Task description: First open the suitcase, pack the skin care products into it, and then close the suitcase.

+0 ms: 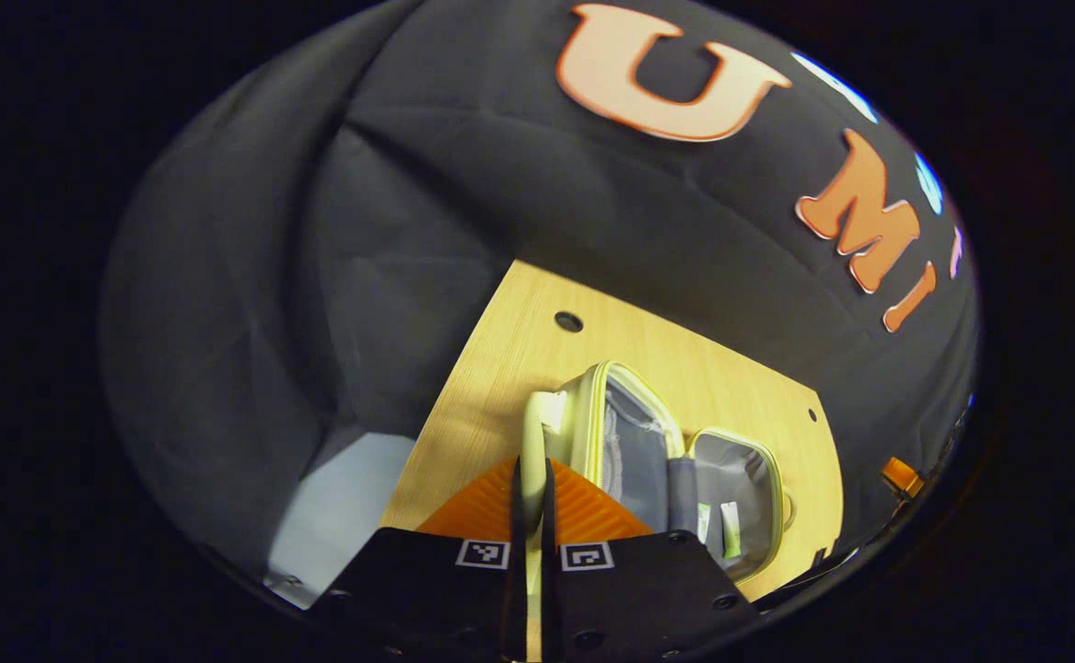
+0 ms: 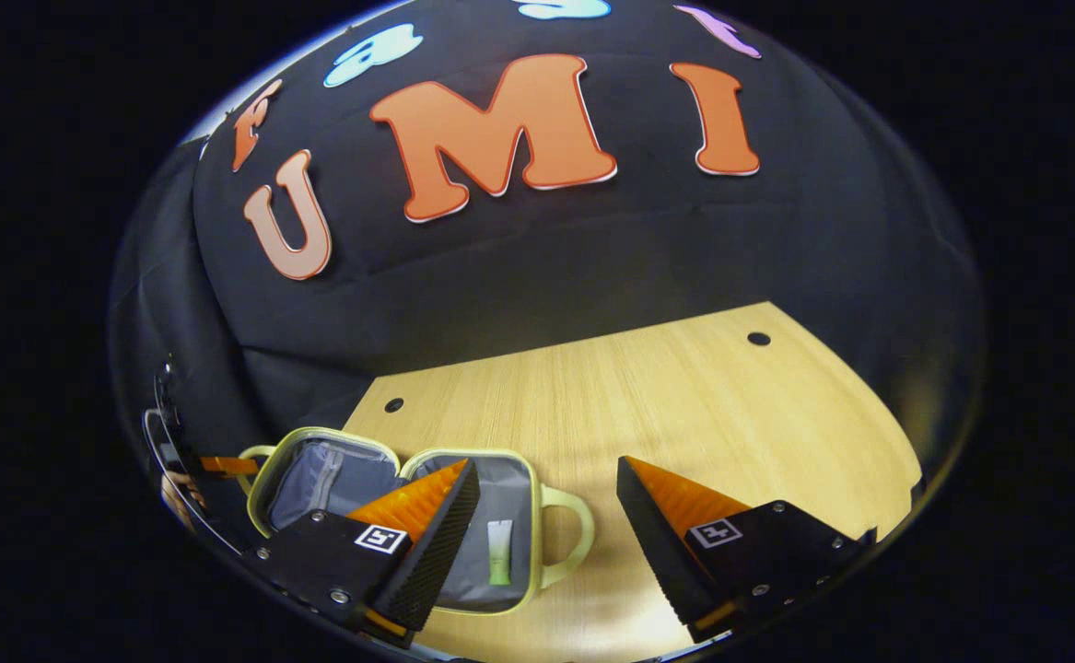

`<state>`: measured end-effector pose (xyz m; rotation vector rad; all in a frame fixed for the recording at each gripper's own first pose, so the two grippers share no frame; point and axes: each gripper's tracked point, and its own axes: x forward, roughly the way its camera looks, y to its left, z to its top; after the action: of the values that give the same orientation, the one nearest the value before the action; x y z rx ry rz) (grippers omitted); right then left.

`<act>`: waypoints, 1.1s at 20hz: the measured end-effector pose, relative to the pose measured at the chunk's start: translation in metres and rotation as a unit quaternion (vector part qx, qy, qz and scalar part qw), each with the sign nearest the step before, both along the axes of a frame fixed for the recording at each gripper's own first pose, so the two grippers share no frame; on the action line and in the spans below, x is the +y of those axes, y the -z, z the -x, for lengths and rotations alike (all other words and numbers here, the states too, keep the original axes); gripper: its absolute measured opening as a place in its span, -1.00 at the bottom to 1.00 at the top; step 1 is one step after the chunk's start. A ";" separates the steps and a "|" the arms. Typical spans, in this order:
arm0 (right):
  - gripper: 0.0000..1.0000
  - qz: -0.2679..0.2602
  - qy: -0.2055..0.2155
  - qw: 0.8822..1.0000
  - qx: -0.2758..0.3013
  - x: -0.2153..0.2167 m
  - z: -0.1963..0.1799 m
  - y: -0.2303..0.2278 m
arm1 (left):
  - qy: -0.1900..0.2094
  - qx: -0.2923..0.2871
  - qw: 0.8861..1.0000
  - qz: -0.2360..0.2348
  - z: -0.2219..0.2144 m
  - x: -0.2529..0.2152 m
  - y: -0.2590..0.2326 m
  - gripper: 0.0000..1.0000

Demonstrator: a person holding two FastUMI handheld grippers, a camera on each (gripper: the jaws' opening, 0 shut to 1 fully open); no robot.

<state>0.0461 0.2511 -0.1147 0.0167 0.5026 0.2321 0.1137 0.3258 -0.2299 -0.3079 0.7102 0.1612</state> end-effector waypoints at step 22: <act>0.92 -0.006 0.026 0.998 -0.049 -0.239 -0.001 -0.044 | 0.198 0.031 0.967 -0.156 -0.051 -0.417 -0.036 -0.91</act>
<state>0.0470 0.0120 -0.0704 0.0300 0.4023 0.1843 0.1645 -0.0909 -0.1937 0.1441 0.7816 -0.0981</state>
